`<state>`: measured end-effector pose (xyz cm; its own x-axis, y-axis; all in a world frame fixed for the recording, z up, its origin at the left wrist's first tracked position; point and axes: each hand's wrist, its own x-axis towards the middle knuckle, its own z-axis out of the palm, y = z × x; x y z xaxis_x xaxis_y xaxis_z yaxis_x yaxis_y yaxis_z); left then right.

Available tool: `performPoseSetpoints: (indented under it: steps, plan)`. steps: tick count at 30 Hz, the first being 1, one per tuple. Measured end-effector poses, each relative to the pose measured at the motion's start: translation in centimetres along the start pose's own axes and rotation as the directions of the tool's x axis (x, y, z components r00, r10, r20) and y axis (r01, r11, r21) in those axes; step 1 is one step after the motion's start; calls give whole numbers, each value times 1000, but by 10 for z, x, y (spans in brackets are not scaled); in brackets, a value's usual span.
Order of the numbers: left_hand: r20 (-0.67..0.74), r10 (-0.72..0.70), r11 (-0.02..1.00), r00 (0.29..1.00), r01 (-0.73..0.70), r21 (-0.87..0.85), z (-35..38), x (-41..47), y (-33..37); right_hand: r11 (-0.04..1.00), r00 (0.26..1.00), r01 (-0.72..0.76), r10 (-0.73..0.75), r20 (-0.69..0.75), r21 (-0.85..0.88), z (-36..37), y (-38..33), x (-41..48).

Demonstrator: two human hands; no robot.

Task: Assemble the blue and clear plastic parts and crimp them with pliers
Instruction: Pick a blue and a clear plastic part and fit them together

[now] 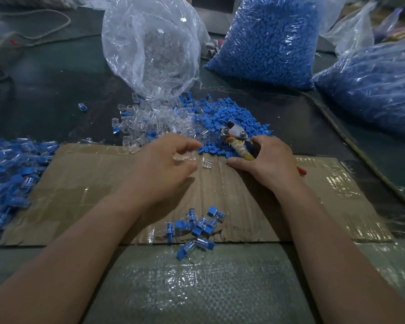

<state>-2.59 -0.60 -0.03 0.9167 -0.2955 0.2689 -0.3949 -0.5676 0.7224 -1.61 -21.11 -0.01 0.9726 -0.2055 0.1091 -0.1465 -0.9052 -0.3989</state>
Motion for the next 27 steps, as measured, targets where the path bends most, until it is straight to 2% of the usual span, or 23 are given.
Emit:
performPoseSetpoints:
  steps: [4, 7, 17, 19, 22, 24, 27]
  plan:
    - [246, 107, 975, 963, -150, 163, 4, 0, 0, 999, 1000, 2, -2, 0, -34, 1, -2, -1]
    - [304, 83, 956, 949, -163, 245, 5, 2, -4, 999, 1000, 0, 0, 3, -41, 1, -2, -2]
    - [145, 77, 978, 987, -102, 181, 5, 2, -3, 996, 999, 41, -43, -28, -76, -1, -6, -5]
    - [119, 74, 979, 990, -95, 181, 5, 2, -2, 994, 992, 86, -91, -81, -67, -3, -8, -7]
    - [58, 48, 986, 997, -56, 157, 3, 1, -1, 970, 957, 245, -239, -165, 12, -4, -15, -11]
    - [19, 29, 991, 999, -31, 131, 2, 1, 1, 945, 935, 327, -325, -145, -8, -1, -22, -12]
    - [-3, -7, 995, 1000, 7, 101, 0, 1, 4, 929, 933, 351, -358, -47, -114, 6, -28, -9]
